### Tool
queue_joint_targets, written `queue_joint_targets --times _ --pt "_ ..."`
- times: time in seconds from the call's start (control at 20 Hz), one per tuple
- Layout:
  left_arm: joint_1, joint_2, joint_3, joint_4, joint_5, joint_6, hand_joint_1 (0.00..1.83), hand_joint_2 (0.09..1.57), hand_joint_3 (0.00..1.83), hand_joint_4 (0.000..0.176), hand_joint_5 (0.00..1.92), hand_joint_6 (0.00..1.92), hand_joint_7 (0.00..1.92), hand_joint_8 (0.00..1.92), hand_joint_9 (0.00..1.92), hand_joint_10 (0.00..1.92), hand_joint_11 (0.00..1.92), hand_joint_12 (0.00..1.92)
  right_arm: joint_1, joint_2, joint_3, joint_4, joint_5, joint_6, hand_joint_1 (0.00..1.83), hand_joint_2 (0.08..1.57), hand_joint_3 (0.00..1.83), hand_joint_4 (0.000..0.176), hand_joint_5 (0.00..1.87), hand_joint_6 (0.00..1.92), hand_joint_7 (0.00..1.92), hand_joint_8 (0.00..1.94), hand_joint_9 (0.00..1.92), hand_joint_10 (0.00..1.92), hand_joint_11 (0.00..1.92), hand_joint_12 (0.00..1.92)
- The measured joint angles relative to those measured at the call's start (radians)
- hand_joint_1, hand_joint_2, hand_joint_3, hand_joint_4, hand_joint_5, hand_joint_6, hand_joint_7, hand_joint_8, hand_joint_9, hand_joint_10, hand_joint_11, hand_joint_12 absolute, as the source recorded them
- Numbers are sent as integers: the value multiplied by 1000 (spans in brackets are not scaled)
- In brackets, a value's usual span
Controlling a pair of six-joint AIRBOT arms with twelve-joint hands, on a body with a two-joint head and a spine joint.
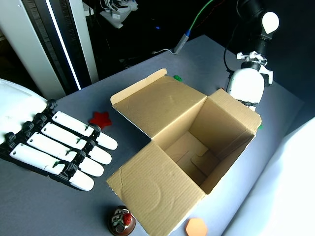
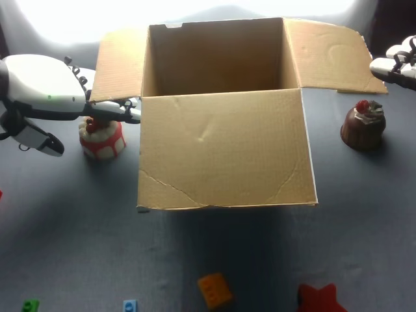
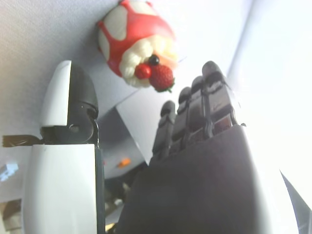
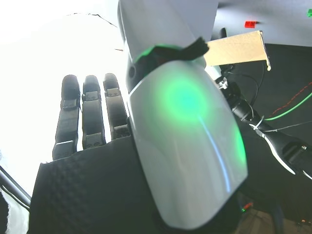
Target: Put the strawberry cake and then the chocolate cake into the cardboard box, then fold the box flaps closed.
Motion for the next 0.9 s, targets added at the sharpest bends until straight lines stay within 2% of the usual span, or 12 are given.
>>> queue_joint_targets --times 0.2,0.25,0.3,0.4,0.45,0.7,0.85,0.9 --pt "0 -28 21 3 6 6 1289 1084 0 70 12 3 0 0 0 0 0 325 0 -1 0 0 0 0 1193 1075 0 16 0 0 20 1 91 10 0 387" --pt "0 -36 29 3 5 9 1290 1082 0 76 7 0 0 0 0 0 0 323 0 -1 0 0 0 0 1183 1077 0 20 0 0 9 0 87 7 0 401" --pt "0 -43 37 3 4 10 1278 1082 0 74 6 0 0 0 0 0 0 370 0 -1 0 0 0 0 1197 1073 0 19 0 0 15 1 85 5 0 367" --pt "1 -61 65 3 7 11 1267 1079 0 73 9 2 0 0 0 0 0 424 0 -1 0 0 0 0 1197 1071 0 21 0 0 9 2 91 5 0 424" --pt "1 -69 76 6 11 11 1290 1076 0 71 25 6 0 0 0 0 0 471 0 -3 0 0 1 0 1202 1073 0 18 0 0 10 1 82 3 0 363" --pt "13 -105 108 5 11 15 1269 1088 4 72 20 4 0 0 0 0 0 466 0 -5 0 0 0 0 1209 1071 0 21 0 0 2 0 71 1 0 349" --pt "17 -116 118 11 10 15 1272 1097 4 80 76 9 41 4 44 11 0 685 0 -5 0 0 0 0 1204 1062 0 19 0 0 14 0 90 6 0 476" --pt "17 -116 118 10 11 15 1272 1097 4 80 76 9 41 4 44 11 0 685 0 -5 0 0 0 0 1204 1062 0 19 0 0 14 0 90 6 0 476"
